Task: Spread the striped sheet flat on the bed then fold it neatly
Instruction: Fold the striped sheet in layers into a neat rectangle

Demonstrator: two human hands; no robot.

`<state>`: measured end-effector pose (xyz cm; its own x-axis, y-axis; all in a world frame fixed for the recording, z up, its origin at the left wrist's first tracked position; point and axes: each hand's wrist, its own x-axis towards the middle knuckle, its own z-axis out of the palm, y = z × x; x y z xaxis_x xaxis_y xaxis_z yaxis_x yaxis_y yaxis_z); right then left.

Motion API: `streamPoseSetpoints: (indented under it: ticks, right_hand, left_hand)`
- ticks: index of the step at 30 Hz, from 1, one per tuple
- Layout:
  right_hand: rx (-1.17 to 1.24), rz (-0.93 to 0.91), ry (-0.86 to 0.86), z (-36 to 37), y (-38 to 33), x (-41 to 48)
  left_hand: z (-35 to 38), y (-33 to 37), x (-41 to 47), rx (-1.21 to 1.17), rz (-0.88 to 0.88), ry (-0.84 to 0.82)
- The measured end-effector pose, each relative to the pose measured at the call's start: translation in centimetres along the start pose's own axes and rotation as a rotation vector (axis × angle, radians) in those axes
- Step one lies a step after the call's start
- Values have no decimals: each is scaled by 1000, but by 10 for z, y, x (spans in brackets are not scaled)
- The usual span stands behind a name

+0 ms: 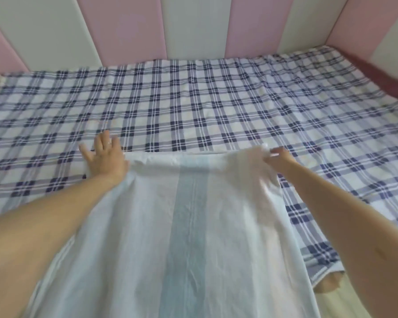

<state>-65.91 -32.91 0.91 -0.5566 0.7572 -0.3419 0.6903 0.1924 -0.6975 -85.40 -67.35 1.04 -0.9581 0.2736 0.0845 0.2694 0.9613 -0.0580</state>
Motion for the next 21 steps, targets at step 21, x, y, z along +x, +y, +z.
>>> streamPoseSetpoints:
  ticks: [21]
  right_hand:
    - [222,17,69,58,53,91]
  left_hand:
    - [142,58,-26,-88,-89,-147]
